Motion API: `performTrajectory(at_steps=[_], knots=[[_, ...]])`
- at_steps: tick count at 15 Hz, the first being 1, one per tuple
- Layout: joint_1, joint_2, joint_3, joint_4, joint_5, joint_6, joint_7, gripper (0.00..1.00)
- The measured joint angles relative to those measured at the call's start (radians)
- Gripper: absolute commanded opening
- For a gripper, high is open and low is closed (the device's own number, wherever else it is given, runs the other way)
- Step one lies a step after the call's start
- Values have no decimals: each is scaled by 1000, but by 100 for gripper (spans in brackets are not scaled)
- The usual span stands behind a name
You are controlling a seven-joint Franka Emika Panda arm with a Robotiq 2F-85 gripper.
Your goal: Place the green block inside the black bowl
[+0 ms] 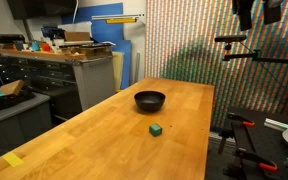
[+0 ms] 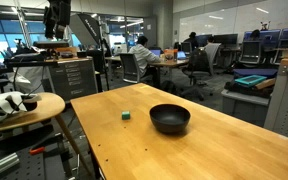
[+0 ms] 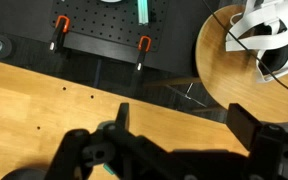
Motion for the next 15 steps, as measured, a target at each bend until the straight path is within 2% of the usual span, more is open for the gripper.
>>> performTrajectory(at_steps=[10, 15], knots=[[0, 1, 1, 0, 0, 3, 2, 100], [-3, 7, 15, -38, 47, 98, 124, 100]])
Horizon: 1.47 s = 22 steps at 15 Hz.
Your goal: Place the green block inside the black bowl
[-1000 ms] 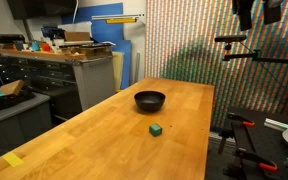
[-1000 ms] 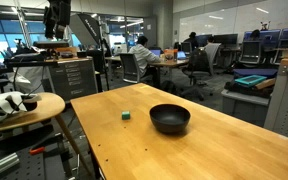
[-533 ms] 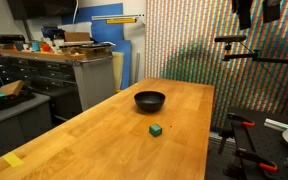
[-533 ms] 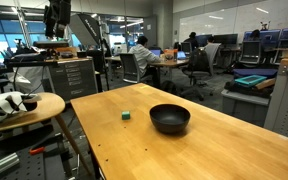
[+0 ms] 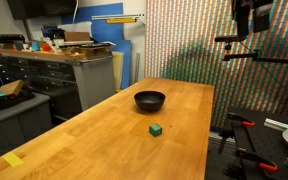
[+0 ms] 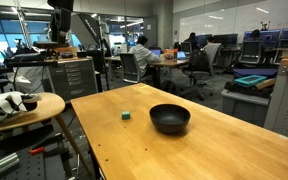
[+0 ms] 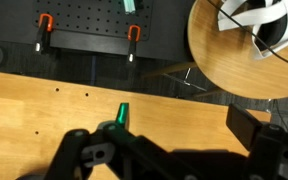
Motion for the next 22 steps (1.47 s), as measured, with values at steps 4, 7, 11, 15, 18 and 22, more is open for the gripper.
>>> performTrajectory(at_steps=[4, 7, 11, 15, 18, 22], knots=[[-11, 18, 29, -42, 58, 141, 163, 100], [-29, 43, 64, -76, 59, 286, 291, 100], [-67, 99, 113, -122, 38, 511, 447, 100], [-102, 186, 141, -155, -59, 698, 595, 100], [-121, 264, 143, -165, -153, 788, 679, 100], [-136, 371, 140, -164, -294, 873, 773, 100]])
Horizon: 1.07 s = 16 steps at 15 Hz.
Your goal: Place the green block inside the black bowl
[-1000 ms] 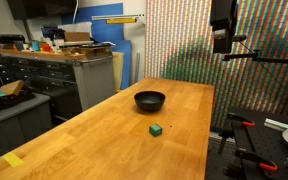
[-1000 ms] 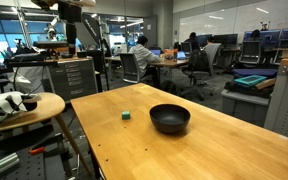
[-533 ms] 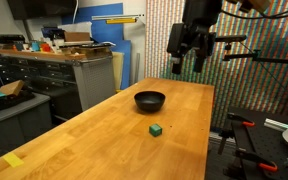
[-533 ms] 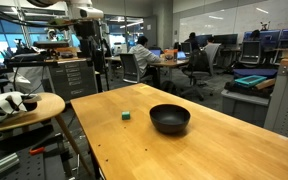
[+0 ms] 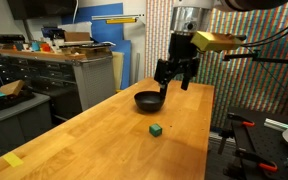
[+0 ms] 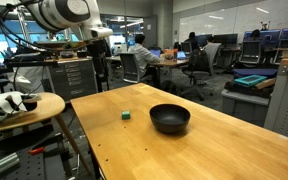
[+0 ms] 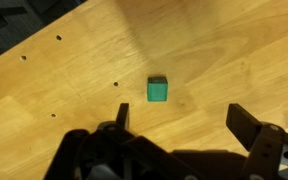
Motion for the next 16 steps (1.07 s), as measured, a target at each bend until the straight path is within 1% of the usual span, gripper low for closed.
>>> performTrajectory(at_steps=[4, 7, 12, 16], knots=[[1, 99, -10, 14, -125, 61, 68, 100], [10, 165, -31, 36, -204, 87, 103, 100], [46, 266, -101, 85, -270, 123, 130, 100], [84, 349, -167, 122, -275, 154, 132, 100]])
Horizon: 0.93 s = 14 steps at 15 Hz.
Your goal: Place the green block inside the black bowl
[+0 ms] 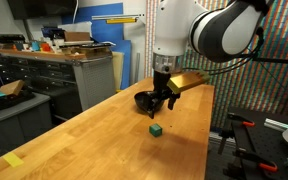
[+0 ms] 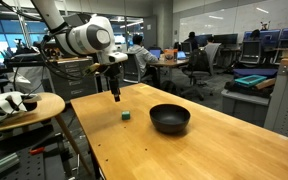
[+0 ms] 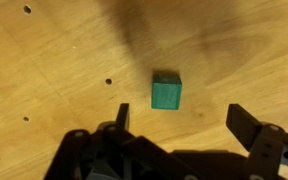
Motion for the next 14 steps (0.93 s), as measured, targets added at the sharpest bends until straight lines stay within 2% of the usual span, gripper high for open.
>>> performTrajectory(at_steps=[8, 14], knots=[[77, 139, -103, 54, 0, 60, -1, 100], [111, 204, -152, 87, 3, 84, -5, 100]])
